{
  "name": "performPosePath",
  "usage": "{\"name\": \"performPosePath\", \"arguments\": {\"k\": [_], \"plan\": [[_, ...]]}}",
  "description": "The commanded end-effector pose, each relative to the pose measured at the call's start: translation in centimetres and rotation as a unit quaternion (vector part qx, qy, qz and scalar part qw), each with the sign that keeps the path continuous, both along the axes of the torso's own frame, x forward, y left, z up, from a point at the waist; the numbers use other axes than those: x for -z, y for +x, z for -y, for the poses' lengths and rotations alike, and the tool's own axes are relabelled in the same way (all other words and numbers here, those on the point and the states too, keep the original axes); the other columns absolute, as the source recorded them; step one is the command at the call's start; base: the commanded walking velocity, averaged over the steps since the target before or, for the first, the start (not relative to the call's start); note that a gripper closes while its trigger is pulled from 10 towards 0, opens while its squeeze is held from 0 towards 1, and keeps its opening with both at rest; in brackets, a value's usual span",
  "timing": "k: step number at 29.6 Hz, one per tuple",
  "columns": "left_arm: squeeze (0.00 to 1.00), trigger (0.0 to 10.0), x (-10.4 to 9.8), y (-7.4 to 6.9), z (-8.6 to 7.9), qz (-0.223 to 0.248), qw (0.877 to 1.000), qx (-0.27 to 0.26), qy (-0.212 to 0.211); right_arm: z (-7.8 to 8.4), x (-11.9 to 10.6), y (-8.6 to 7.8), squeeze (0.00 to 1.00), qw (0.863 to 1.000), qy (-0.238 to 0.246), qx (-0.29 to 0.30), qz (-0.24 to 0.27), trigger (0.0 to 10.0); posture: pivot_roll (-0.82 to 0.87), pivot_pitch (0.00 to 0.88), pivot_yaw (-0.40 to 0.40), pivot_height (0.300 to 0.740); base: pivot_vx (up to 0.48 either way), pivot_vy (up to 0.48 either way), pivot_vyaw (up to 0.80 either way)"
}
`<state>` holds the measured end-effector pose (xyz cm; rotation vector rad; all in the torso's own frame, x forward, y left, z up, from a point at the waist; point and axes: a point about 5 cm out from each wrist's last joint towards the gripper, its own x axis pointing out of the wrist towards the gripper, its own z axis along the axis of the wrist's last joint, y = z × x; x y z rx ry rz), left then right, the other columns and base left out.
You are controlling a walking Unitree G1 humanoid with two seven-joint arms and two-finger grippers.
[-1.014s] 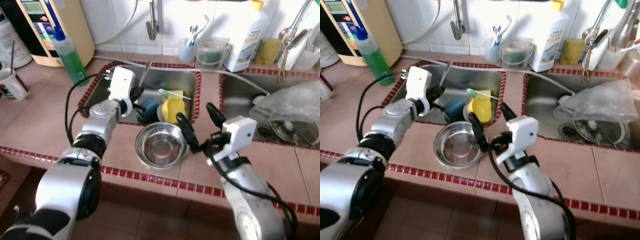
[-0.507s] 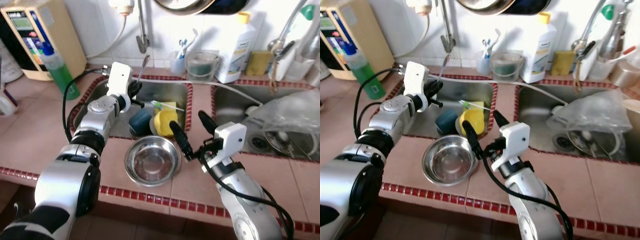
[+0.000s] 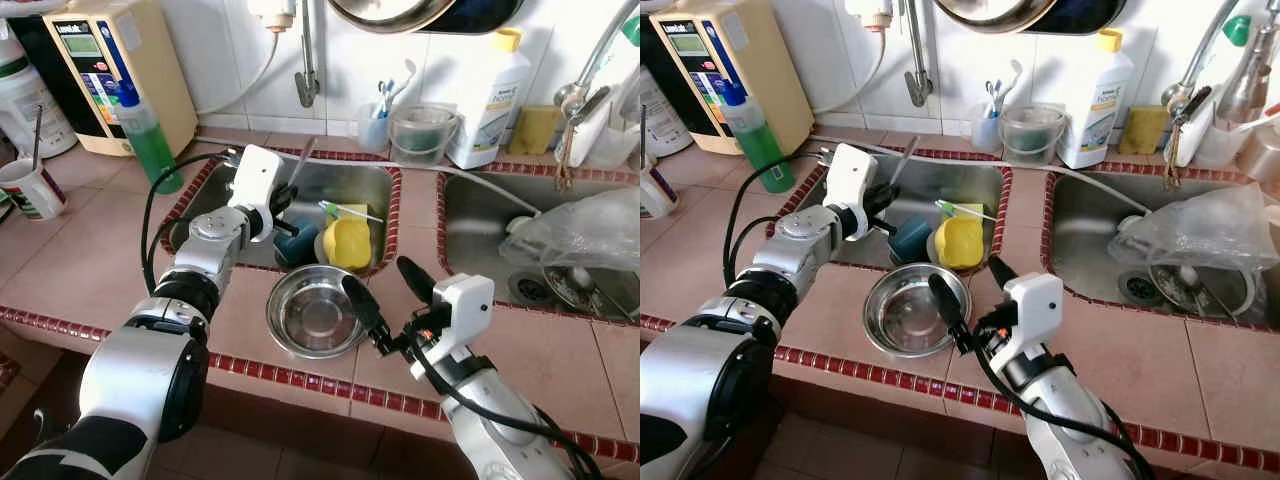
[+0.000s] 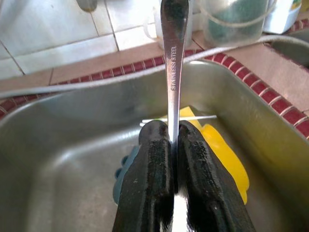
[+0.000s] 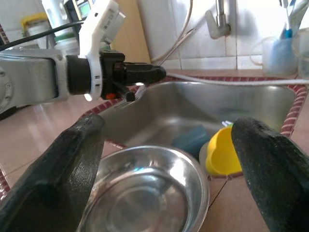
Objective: Kitchen organization
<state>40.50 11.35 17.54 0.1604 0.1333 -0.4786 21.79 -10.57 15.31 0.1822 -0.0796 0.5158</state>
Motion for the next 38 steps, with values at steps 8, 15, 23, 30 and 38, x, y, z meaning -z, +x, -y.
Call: {"name": "performPosePath", "arguments": {"k": [8, 15, 23, 30, 38], "plan": [[0.00, 10.0, 1.3, -0.3, -0.1, -0.022, 0.999, 0.004, 0.026, 0.2, -0.8, -1.3, 0.00, 1.000, 0.019, 0.001, -0.011, 10.0, -0.24, 0.136, 0.103, 0.740, 0.000, 0.000, 0.00], [0.00, 10.0, 1.9, -0.5, -0.2, -0.033, 0.999, 0.003, 0.037, 0.6, -1.3, -2.1, 0.00, 0.999, 0.029, 0.013, -0.018, 10.0, -0.26, 0.155, 0.115, 0.740, 0.000, 0.000, 0.00], [0.00, 10.0, 2.3, -0.6, -0.4, -0.042, 0.998, 0.003, 0.057, 1.6, -2.2, -2.5, 0.00, 0.998, 0.045, 0.038, -0.011, 10.0, -0.27, 0.169, 0.132, 0.740, 0.000, 0.000, 0.00], [0.23, 10.0, 2.4, -0.6, -0.5, -0.047, 0.997, -0.003, 0.061, 1.8, -2.7, -2.5, 0.00, 0.997, 0.053, 0.049, -0.009, 10.0, -0.28, 0.176, 0.142, 0.740, 0.000, 0.000, 0.00], [1.00, 10.0, 2.2, -0.5, -0.5, -0.047, 0.997, -0.005, 0.054, 1.8, -2.9, -2.3, 0.00, 0.997, 0.058, 0.051, -0.007, 10.0, -0.28, 0.174, 0.143, 0.740, 0.000, 0.000, 0.00]]}}
